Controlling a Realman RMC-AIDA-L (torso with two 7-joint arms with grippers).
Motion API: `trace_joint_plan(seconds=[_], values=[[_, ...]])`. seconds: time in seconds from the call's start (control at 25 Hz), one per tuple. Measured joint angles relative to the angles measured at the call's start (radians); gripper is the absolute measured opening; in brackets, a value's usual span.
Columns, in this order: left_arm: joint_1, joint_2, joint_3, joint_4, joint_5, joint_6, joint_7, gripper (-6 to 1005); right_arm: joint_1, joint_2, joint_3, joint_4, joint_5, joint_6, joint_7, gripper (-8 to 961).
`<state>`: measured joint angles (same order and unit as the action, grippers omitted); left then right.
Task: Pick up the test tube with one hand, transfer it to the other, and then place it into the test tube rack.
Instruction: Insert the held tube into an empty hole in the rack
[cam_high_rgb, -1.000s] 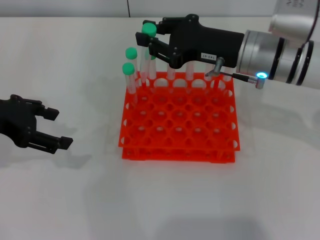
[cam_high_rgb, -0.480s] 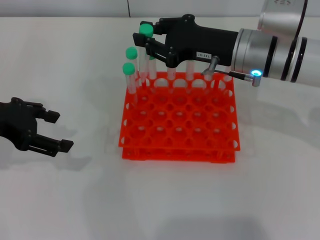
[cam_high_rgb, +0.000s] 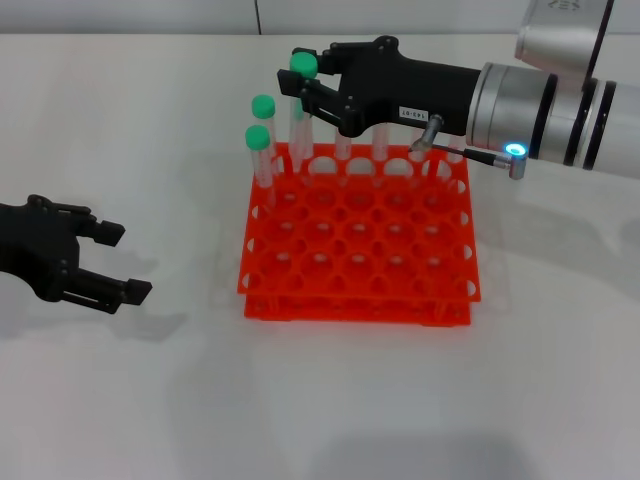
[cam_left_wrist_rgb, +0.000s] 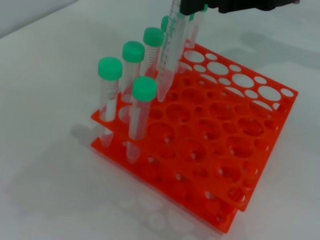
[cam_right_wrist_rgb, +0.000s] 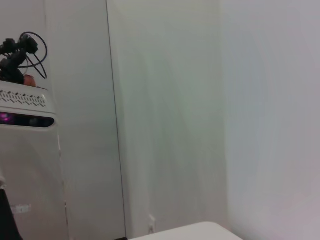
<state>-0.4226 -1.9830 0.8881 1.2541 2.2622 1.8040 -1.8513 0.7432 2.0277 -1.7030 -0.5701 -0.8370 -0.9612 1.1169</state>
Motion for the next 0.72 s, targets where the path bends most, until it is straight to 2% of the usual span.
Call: trace_joint_plan(seconds=[0.72], values=[[0.0, -0.01, 0.0, -0.001, 0.0, 0.0, 0.0, 883, -0.007, 0.0, -0.023, 0.025, 0.026, 0.011, 0.001, 276]])
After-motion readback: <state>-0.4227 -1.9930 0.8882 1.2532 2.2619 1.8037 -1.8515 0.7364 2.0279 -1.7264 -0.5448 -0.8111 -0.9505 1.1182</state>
